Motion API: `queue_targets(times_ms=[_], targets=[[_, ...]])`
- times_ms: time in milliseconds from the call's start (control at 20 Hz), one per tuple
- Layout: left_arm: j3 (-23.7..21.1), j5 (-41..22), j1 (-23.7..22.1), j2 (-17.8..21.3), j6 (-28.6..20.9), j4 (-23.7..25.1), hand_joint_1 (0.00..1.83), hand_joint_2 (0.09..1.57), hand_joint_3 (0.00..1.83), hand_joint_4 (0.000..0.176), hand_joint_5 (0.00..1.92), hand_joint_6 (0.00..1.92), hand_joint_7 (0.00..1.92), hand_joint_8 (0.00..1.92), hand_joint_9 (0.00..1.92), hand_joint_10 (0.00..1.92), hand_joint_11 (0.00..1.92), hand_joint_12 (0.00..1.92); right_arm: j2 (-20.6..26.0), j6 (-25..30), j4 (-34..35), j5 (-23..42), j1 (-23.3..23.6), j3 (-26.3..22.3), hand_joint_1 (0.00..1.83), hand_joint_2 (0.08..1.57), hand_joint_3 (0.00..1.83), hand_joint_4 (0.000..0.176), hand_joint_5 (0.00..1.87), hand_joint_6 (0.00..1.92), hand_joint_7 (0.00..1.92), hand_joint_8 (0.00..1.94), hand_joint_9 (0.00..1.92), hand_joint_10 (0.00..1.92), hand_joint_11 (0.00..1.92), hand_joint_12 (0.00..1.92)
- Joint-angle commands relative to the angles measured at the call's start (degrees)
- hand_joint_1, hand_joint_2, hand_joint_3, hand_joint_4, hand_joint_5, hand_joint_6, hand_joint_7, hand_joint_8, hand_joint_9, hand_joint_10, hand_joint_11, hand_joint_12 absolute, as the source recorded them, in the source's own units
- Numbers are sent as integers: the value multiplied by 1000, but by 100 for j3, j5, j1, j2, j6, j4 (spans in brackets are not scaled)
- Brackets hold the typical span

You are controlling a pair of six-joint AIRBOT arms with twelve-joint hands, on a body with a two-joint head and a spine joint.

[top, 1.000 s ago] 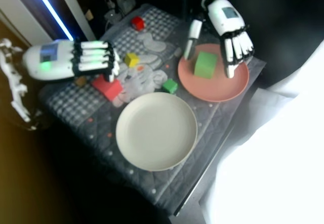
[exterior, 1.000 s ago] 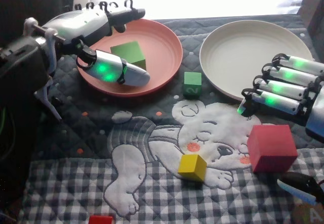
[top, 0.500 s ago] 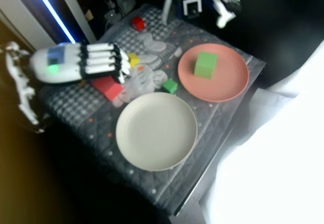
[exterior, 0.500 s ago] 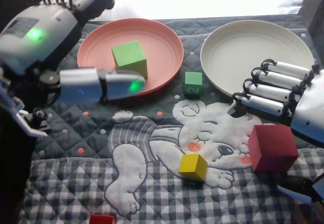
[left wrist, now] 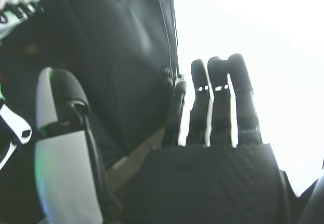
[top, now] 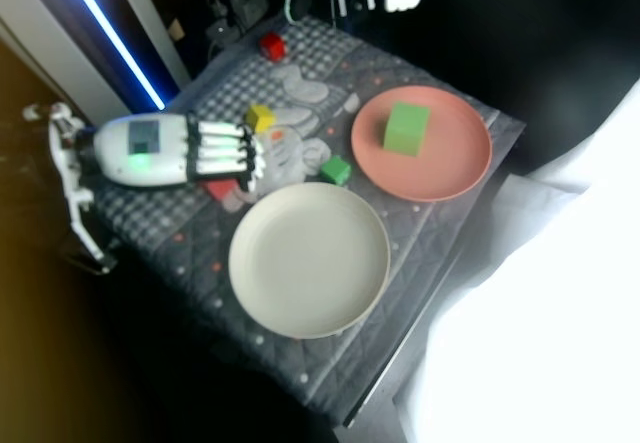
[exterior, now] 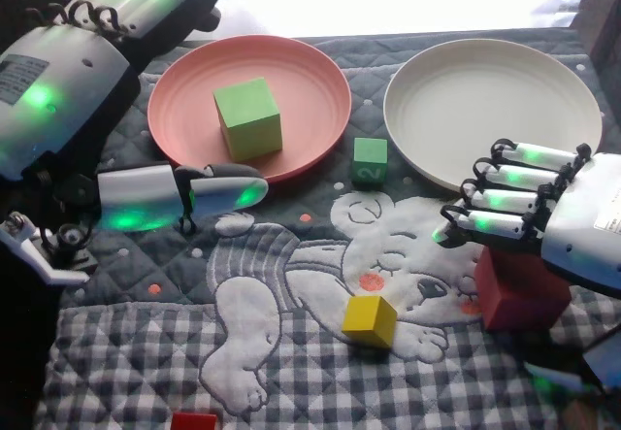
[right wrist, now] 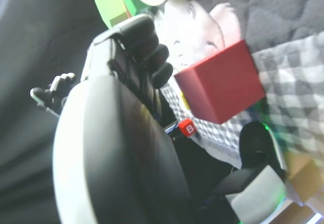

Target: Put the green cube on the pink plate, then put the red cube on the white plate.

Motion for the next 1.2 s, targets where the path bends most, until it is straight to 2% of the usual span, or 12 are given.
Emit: queue_targets(times_ms=[0,50,100,150,250,550,650,800,1000,1050,1100,1150], targets=[[-18,-753,-37,34,-15,101,570,905,4,91,108,3,229,826,168,1029,0,1553,-9,15,100,-606,102,10,974,858,338,0,470,512,488,438,333,883,146,1564],[-23,-763,-37,31,-15,103,570,905,4,91,108,3,229,826,168,1029,0,1553,-32,32,100,-603,111,30,974,858,338,0,470,512,488,438,333,883,146,1564],[-23,-765,-36,25,-15,102,576,918,2,83,131,3,250,807,186,1019,0,1572,-45,39,100,-602,121,41,1175,974,207,0,587,596,598,503,471,974,344,1557],[-23,-770,-35,19,-15,100,570,931,1,80,148,1,291,749,219,1026,0,1613,-53,40,100,-602,144,44,1318,1174,13,0,793,1193,750,1133,797,1322,608,1617],[-23,-783,-22,8,-15,80,541,949,1,68,138,0,290,708,197,1090,22,1663,-61,40,99,-603,193,43,1358,1182,0,0,869,1158,803,1259,755,1448,586,1735],[-24,-896,93,8,-15,-61,517,981,1,59,125,1,239,812,161,1180,61,1668,94,40,98,-911,436,-71,1356,1184,0,0,876,1184,833,1251,713,1447,539,1797],[-23,-905,96,7,-15,-72,513,998,0,47,133,1,263,774,193,1109,59,1624,191,39,98,-1157,545,-106,1350,1206,5,0,843,1216,752,1351,690,1519,554,1828],[-18,-961,98,7,-15,-78,545,1028,0,29,154,3,278,828,215,1102,48,1646,230,36,97,-1237,837,28,1350,1208,3,0,791,1337,775,1289,714,1493,638,1816],[-15,-1027,96,11,-15,-76,582,1030,1,60,179,1,291,842,190,1175,10,1679,116,36,97,-1063,1327,404,1351,1204,0,0,786,1287,808,1232,728,1505,629,1734],[-15,-1041,97,11,-15,-75,582,1030,1,60,179,1,291,842,190,1175,10,1679,62,36,97,-994,1421,504,1351,1204,0,0,786,1287,808,1232,728,1505,629,1734],[-15,-1044,96,11,-15,-68,577,1040,1,38,175,0,282,862,173,1217,8,1689,3,37,97,-850,1540,623,1356,1198,0,0,761,1293,845,1210,746,1486,637,1718],[-15,-1053,95,11,-15,-60,568,1045,0,46,177,0,285,877,182,1229,27,1678,-60,38,97,-710,1634,741,1352,1206,2,0,757,1217,768,1355,781,1482,693,1743]])
